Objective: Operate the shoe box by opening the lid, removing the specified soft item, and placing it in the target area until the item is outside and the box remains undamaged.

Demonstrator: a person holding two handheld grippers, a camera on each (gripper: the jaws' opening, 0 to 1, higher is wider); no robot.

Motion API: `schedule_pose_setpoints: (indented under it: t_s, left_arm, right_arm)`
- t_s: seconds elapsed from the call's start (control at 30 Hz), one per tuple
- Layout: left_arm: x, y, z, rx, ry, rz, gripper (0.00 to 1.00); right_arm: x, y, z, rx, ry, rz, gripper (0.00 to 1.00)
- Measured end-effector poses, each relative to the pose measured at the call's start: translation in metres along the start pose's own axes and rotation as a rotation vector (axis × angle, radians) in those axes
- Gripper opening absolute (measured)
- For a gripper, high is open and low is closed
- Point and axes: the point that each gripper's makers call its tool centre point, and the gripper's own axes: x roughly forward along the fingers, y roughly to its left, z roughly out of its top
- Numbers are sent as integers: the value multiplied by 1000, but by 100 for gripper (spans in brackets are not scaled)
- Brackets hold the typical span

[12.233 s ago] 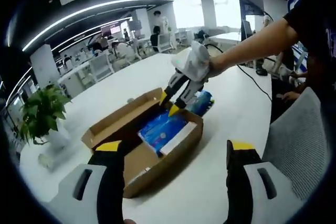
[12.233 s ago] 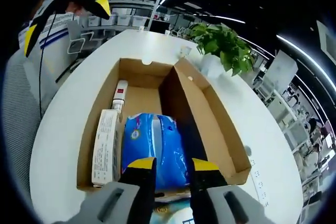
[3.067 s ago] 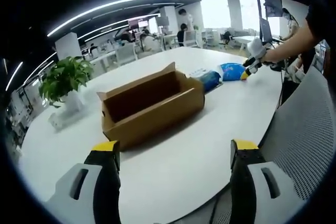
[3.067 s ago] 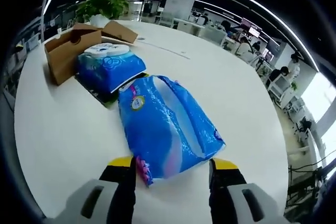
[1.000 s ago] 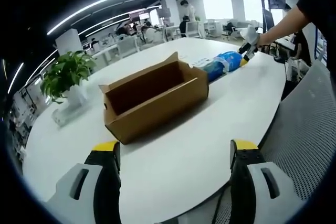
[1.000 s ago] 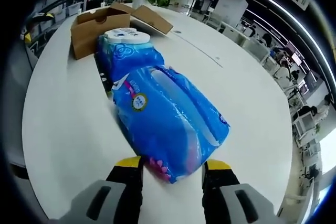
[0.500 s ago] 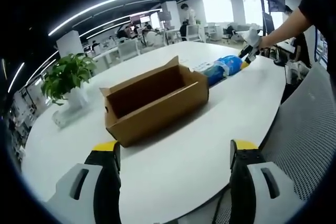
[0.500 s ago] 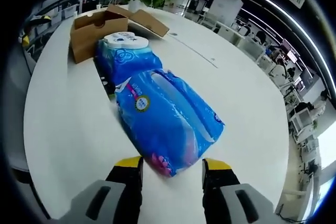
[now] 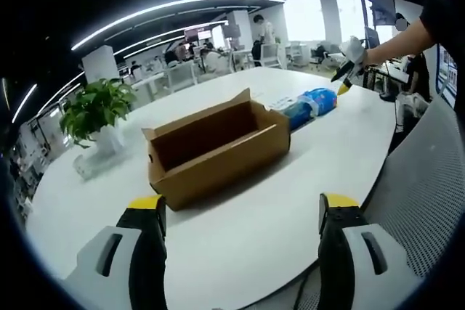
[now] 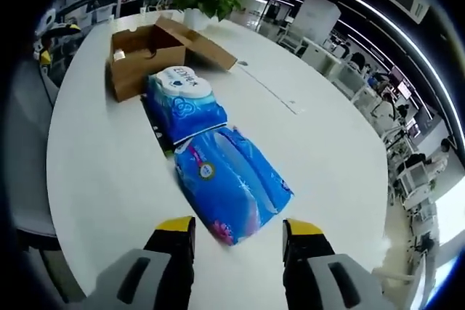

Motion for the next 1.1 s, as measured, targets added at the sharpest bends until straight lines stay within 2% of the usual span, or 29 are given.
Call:
schedule_pose_setpoints:
  t_s: [0.17,0.37,0.63,0.9,1.1]
  left_arm:
    - [-1,0,1,-3,-9,2,86]
    - [-1,-2,2,7,-8,0,86]
    - [-1,-3,1,11,-7,0,86]
    - [0,-2,1,14,-2,5,86]
    - [1,-4,0,24,4,-2,86]
  right_arm:
    - [-7,11,24,-40,-30,64,46]
    - [-9,37,60,-65,-80,192,46]
    - [-4,66,100,-134,-129,300,45]
    - [6,95,142,-200,-183,375,45]
    - [15,114,165,-251,-203,420,44]
